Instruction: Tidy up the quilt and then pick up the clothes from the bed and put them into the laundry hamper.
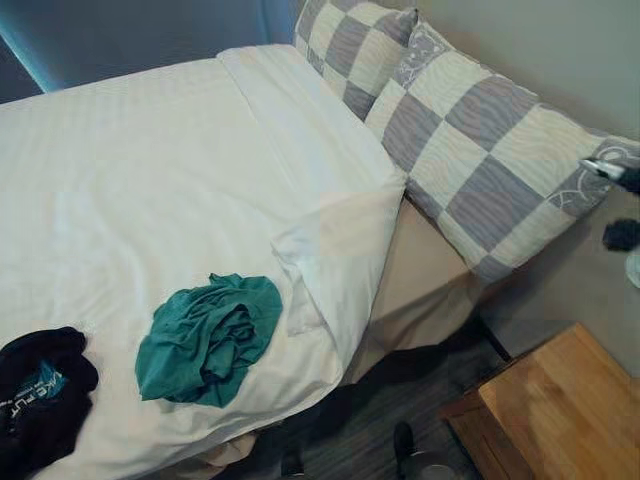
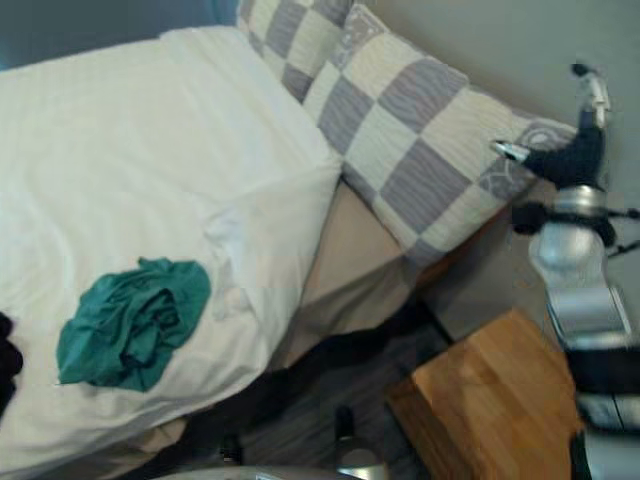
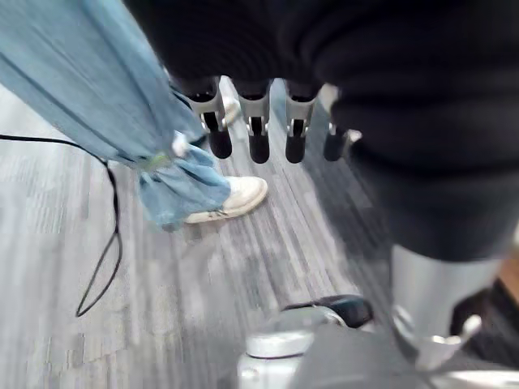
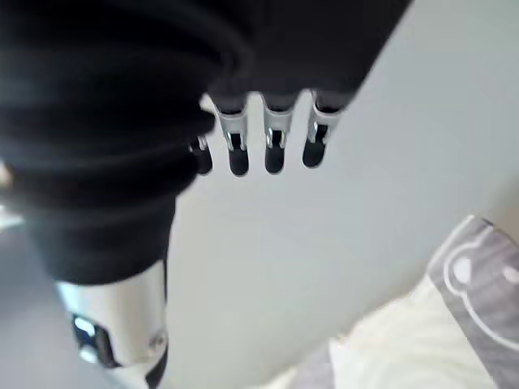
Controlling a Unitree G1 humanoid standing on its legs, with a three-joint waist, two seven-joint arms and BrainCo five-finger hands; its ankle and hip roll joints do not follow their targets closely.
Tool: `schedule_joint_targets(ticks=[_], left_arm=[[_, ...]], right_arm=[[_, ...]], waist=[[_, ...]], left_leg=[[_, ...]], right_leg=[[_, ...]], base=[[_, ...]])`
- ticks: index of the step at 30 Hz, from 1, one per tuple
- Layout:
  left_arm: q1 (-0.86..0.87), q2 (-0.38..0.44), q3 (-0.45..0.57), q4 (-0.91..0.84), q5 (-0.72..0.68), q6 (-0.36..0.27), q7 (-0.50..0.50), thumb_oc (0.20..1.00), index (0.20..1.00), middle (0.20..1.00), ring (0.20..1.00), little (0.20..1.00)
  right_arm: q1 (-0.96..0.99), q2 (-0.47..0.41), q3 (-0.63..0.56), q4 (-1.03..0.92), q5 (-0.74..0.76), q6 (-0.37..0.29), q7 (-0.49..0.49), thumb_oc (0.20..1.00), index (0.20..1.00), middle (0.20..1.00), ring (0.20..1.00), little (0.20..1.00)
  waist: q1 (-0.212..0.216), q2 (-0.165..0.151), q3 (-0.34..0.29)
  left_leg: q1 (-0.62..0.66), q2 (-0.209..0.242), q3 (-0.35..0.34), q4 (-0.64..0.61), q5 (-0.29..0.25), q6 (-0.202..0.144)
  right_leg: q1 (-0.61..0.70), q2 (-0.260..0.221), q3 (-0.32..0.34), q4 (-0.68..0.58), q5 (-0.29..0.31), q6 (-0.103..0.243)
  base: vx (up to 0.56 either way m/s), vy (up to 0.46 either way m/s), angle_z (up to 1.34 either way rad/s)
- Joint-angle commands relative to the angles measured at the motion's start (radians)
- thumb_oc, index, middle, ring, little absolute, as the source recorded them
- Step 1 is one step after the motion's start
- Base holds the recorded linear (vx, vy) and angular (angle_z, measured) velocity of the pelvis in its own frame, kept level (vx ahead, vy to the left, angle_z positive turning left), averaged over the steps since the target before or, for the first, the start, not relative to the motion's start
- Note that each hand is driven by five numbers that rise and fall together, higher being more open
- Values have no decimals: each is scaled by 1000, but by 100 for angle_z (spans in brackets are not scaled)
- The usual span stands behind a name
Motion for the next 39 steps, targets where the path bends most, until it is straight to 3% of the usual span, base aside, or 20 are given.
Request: schedule_joint_targets(ticks=[1, 2, 5, 6, 10, 18, 23, 26, 27, 28, 29, 31, 33, 36, 39], left_arm=[[-43, 49, -31, 28, -36, 16, -1, 1000, 1000, 1000, 1000, 1000], [-61, 65, -43, 36, -82, 53, 6, 1000, 1000, 1000, 1000, 1000], [-85, 76, -55, 42, -105, 89, 21, 1000, 1000, 1000, 1000, 1000], [-107, 89, -78, 50, -123, 113, 23, 1000, 1000, 1000, 1000, 1000], [-126, 111, -103, 68, -118, 142, 10, 1000, 1000, 1000, 1000, 1000], [-171, 169, -157, 34, -106, 161, -41, 1000, 1000, 1000, 1000, 1000], [-201, 199, -182, 2, -77, 170, -72, 1000, 1000, 1000, 1000, 1000], [-207, 203, -184, -17, -95, 159, -65, 1000, 1000, 1000, 1000, 1000], [-214, 204, -181, -19, -119, 139, -62, 1000, 1000, 1000, 1000, 1000], [-217, 204, -182, -20, -128, 131, -59, 1000, 1000, 1000, 1000, 1000], [-218, 204, -182, -20, -130, 129, -58, 1000, 1000, 1000, 1000, 1000], [-231, 200, -179, -14, -136, 99, -59, 1000, 1000, 1000, 1000, 1000], [-233, 198, -180, -8, -128, 94, -59, 1000, 1000, 1000, 1000, 1000], [-219, 193, -181, 18, -74, 73, -69, 1000, 1000, 1000, 1000, 1000], [-187, 187, -173, 42, -3, 38, -69, 1000, 1000, 1000, 1000, 1000]], right_arm=[[-107, 19, 88, 118, -112, 67, 53, 1000, 1000, 1000, 1000, 1000], [-228, 17, 167, 248, -114, 83, 80, 1000, 1000, 1000, 1000, 1000], [-356, 19, 260, 378, -115, 79, 89, 1000, 1000, 1000, 1000, 1000], [-474, 36, 356, 494, -148, 74, 104, 1000, 1000, 1000, 1000, 1000], [-636, 75, 524, 632, -128, 87, 83, 1000, 1000, 1000, 1000, 1000], [-789, 109, 658, 703, -93, 78, 106, 1000, 1000, 1000, 1000, 1000], [-794, 142, 678, 667, -74, 20, 154, 1000, 1000, 1000, 1000, 1000], [-787, 209, 710, 620, -153, 88, 224, 1000, 1000, 1000, 1000, 1000], [-770, 255, 740, 607, -174, 149, 237, 451, 451, 451, 451, 451], [-761, 277, 748, 608, -168, 179, 235, 200, 200, 200, 200, 200], [-760, 282, 749, 609, -168, 183, 234, 200, 200, 200, 200, 200], [-736, 333, 756, 641, -145, 261, 201, 200, 200, 200, 200, 200], [-728, 344, 756, 659, -108, 273, 158, 200, 200, 200, 200, 200], [-716, 339, 733, 714, -7, 229, 62, 200, 200, 200, 200, 200], [-706, 317, 688, 746, 61, 133, -15, 200, 200, 200, 200, 200]], waist=[[69, -24, -5], [102, -33, -1], [136, -41, 24], [167, -44, 58], [218, -56, 121], [269, -91, 200], [285, -110, 252], [294, -117, 276], [302, -118, 288], [306, -118, 294], [306, -118, 295], [317, -113, 314], [321, -110, 318], [325, -102, 320], [323, -100, 299]], left_leg=[[-48, -14, -45, 37, 8, 43], [-56, -12, -50, 31, 14, 40], [-78, -10, -67, 32, 19, 37], [-105, -4, -83, 32, 26, 34], [-158, 6, -100, 35, 43, 26], [-270, 13, -134, 64, 55, 23], [-339, 13, -154, 86, 62, 25], [-353, 10, -164, 88, 63, 27], [-359, 13, -162, 87, 65, 30], [-363, 15, -160, 87, 66, 31], [-363, 16, -160, 87, 66, 31], [-376, 20, -159, 81, 73, 31], [-378, 20, -158, 75, 77, 31], [-373, 19, -156, 62, 81, 30], [-347, 11, -152, 56, 73, 31]], right_leg=[[-3, -75, 0, 6, -5, 96], [-2, -84, -21, -1, 1, 105], [-12, -92, -39, -4, 10, 115], [-28, -96, -53, -5, 16, 121], [-55, -98, -79, -5, 28, 129], [-97, -92, -103, -5, 38, 135], [-123, -76, -121, -1, 34, 125], [-132, -66, -122, 2, 30, 117], [-132, -62, -128, 1, 27, 111], [-131, -61, -132, 1, 25, 109], [-130, -60, -132, 1, 24, 109], [-126, -58, -144, -4, 19, 106], [-125, -57, -148, -5, 17, 105], [-118, -58, -158, -5, 12, 105], [-109, -61, -155, -5, 11, 107]], base=[[101, 1, -2], [61, -5, 16], [-48, -27, 33], [-164, -14, 41], [-97, -11, 36], [-28, -60, 22], [-21, -91, 22], [-2, -72, 12], [-4, -76, 0], [-2, -68, -1], [6, -65, -1], [-4, -100, 2], [-11, -68, 7], [-1, -48, 7], [12, -22, -1]])
